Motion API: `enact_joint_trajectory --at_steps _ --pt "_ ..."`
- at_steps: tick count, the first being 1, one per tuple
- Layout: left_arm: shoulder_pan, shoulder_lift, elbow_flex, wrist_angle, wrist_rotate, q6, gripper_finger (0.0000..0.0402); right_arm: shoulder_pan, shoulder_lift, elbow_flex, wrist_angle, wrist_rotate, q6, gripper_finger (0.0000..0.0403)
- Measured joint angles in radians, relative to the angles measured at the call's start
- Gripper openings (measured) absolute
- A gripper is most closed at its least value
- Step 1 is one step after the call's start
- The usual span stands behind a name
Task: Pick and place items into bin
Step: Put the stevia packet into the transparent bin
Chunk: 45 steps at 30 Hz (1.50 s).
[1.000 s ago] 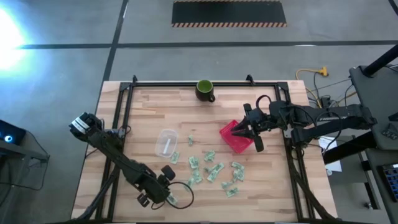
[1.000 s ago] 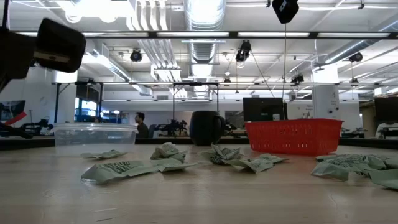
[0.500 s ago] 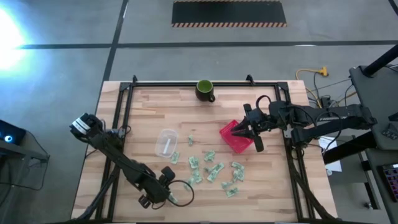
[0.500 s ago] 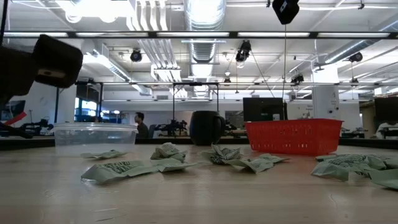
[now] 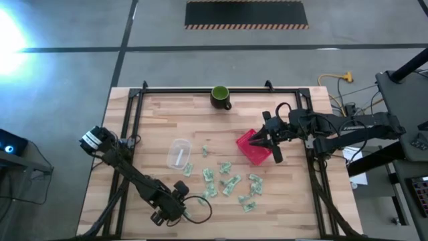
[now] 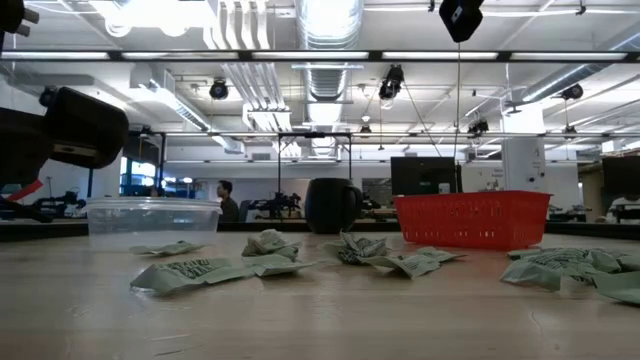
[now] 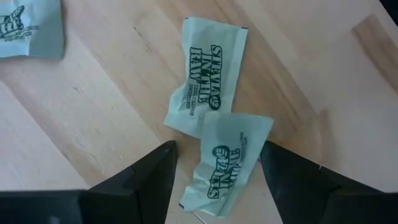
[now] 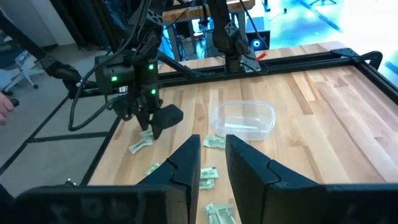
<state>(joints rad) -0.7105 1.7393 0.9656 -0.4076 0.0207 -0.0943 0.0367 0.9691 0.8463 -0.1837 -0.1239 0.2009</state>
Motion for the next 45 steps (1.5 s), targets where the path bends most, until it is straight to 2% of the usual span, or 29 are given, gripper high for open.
enact_joint_trajectory --at_steps 4,14,19,26,32,37,45 --pt "0.002 -0.008 -0.007 0.007 -0.003 -0.059 0.0186 0.000 0.000 0.000 0.000 0.018 -0.004 0.0068" --pt "0.004 -0.011 -0.006 0.002 -0.013 -0.174 0.0056 0.000 0.000 0.000 0.000 0.020 -0.018 0.0068" --pt "0.003 -0.018 -0.006 -0.004 -0.018 -0.269 0.0012 0.000 0.000 -0.001 0.000 0.020 -0.020 0.0068" --pt "0.002 -0.047 0.016 -0.084 -0.064 -0.398 0.0005 0.000 0.000 -0.001 0.001 0.022 -0.035 0.0068" --pt "0.004 -0.111 0.026 -0.132 -0.127 -0.426 0.0006 0.000 0.000 -0.001 0.002 0.022 -0.049 0.0068" --pt "0.004 -0.186 0.058 -0.208 -0.267 -0.427 0.0006 0.000 0.000 -0.001 0.000 0.022 -0.049 0.0068" --pt "0.022 -0.289 0.094 -0.441 -0.637 -0.450 0.0006 0.000 0.000 -0.001 0.001 0.024 -0.048 0.0068"
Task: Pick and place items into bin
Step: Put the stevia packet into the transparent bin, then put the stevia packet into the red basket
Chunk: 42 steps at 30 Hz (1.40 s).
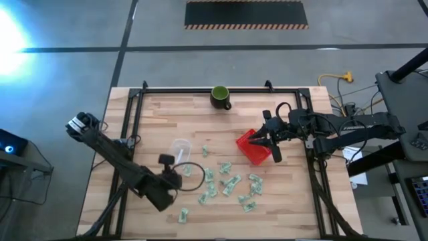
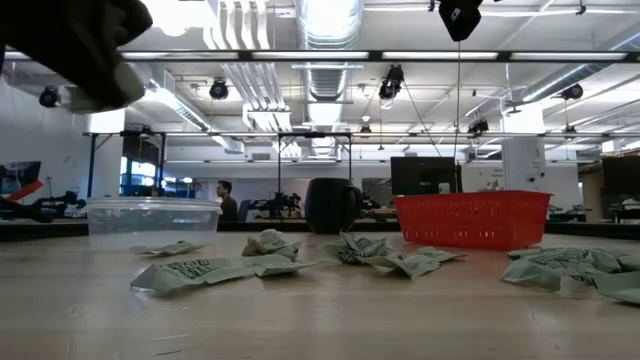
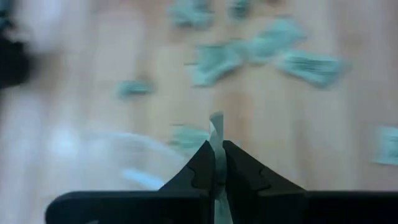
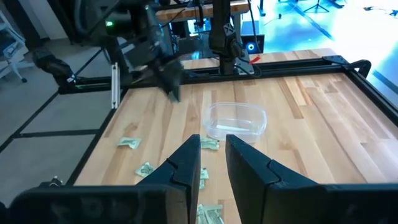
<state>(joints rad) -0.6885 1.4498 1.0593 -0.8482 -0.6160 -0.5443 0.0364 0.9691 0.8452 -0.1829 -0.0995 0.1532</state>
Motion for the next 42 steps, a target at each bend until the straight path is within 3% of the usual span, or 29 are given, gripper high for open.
enact_joint_trajectory --at_steps 3,7,17,24,28,38,42 --pt "0.041 -0.018 -0.020 -0.085 -0.062 -0.088 0.0006 0.000 0.000 0.000 0.000 0.024 0.001 0.0068" --pt "0.109 -0.023 -0.059 -0.134 -0.050 -0.156 0.0006 0.000 0.000 0.000 0.001 0.026 0.016 0.0068" --pt "0.215 0.002 -0.114 -0.129 -0.045 -0.145 0.0006 0.000 0.000 0.000 0.002 0.047 0.038 0.0068" --pt "0.220 0.003 -0.129 -0.030 -0.043 0.003 0.0009 0.000 0.002 -0.002 0.000 0.050 0.038 0.0068" --pt "0.230 0.003 -0.129 0.029 -0.044 0.077 0.0033 0.000 0.009 -0.014 -0.001 0.050 0.040 0.0068" --pt "0.268 0.003 -0.133 -0.024 -0.050 0.081 0.0100 0.020 0.062 -0.050 -0.003 0.035 0.124 0.0068" --pt "0.268 -0.008 -0.123 -0.032 -0.031 0.080 0.0102 0.084 0.069 -0.050 -0.001 -0.048 0.142 0.0068"
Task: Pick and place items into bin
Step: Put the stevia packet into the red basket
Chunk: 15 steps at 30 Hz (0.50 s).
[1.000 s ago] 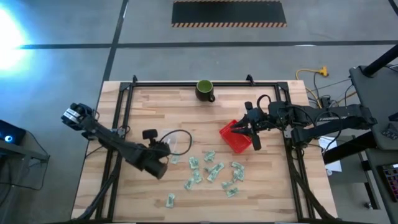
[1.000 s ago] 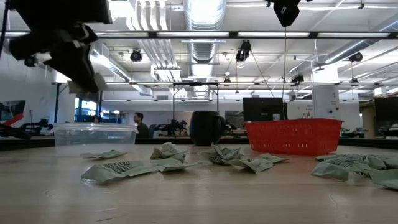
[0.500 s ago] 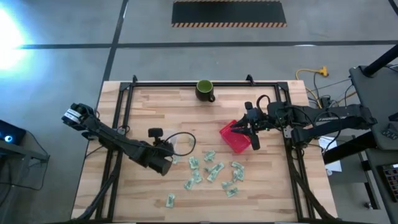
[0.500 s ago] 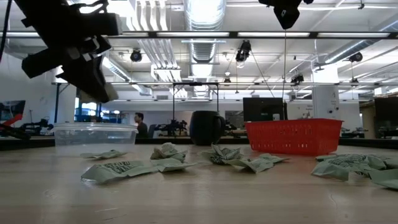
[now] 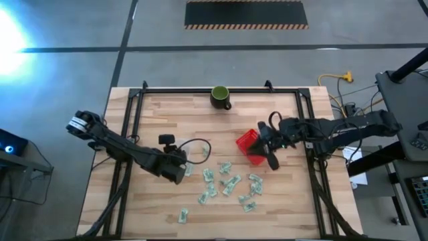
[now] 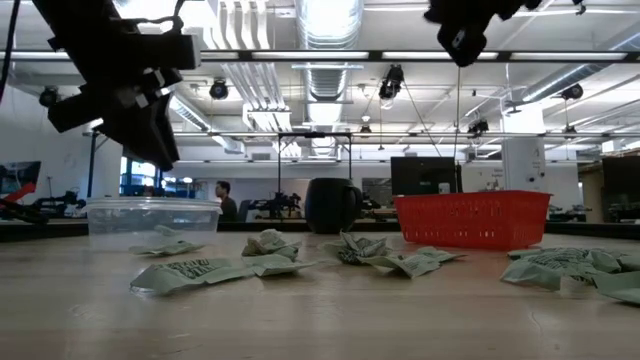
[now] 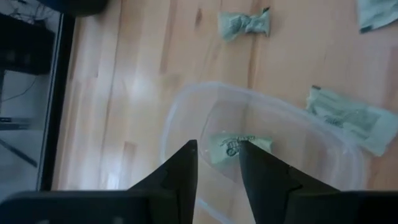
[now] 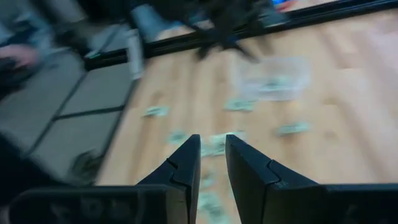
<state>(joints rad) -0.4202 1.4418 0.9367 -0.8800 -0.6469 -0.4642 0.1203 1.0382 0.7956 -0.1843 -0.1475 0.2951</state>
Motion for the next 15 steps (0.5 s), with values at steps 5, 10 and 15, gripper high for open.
enact_joint_trajectory --at_steps 5,10,15 --pt "0.000 -0.021 0.019 0.000 0.010 0.000 0.0102 0.164 0.004 0.000 -0.004 0.035 0.055 0.0068" --pt "0.000 -0.033 0.029 0.006 0.013 -0.001 0.0102 0.341 0.025 0.000 -0.087 0.210 0.167 0.0068" --pt "0.000 -0.036 0.033 0.009 0.016 -0.001 0.0102 0.498 0.041 0.000 -0.171 0.410 0.317 0.0068"
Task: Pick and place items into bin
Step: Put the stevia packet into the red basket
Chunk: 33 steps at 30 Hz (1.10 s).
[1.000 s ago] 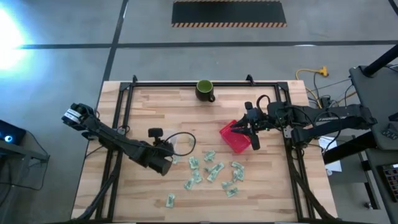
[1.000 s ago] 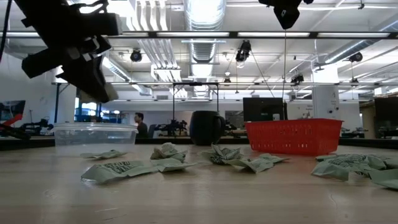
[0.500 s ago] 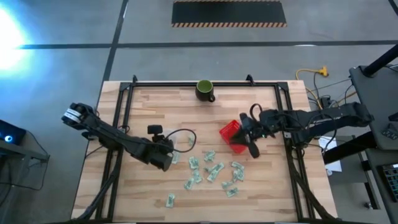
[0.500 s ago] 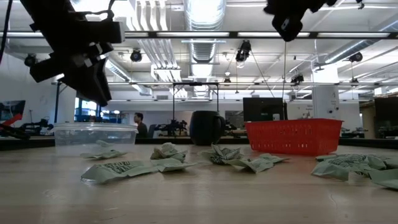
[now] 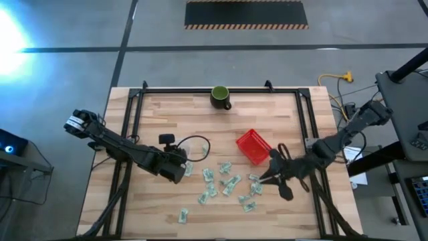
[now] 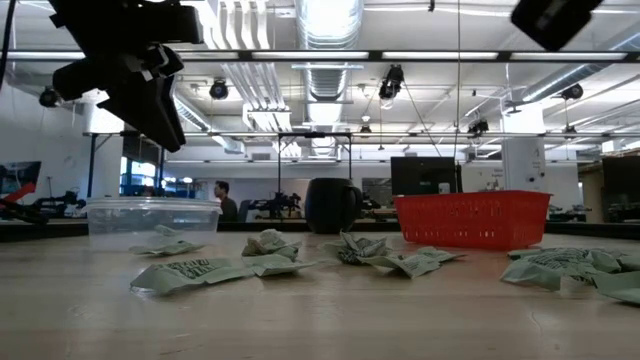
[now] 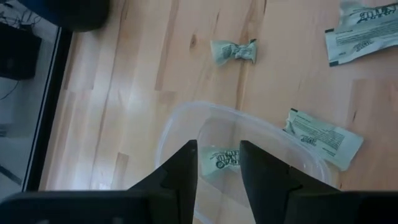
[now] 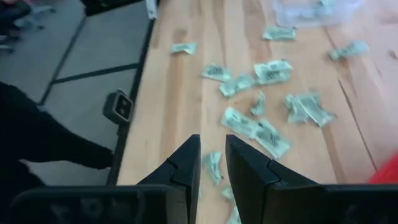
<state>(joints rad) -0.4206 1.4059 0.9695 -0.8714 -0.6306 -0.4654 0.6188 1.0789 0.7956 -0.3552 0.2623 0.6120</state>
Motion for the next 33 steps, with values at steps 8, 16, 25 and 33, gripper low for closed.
enact_joint_trajectory --at_steps 8,16,25,33 --pt "0.000 0.000 -0.007 0.000 -0.001 -0.028 0.0102 0.132 0.139 0.000 0.006 0.099 0.100 0.0068" --pt "0.000 0.000 -0.011 -0.001 -0.003 -0.052 0.0103 0.139 0.333 0.000 0.126 -0.035 0.070 0.0068" --pt "0.000 0.000 -0.010 0.000 -0.003 -0.052 0.0103 0.136 0.440 0.032 0.131 -0.056 0.061 0.0112" --pt "0.000 0.000 -0.011 -0.001 -0.003 -0.052 0.0103 0.120 0.573 0.086 0.130 -0.055 0.022 0.0161"
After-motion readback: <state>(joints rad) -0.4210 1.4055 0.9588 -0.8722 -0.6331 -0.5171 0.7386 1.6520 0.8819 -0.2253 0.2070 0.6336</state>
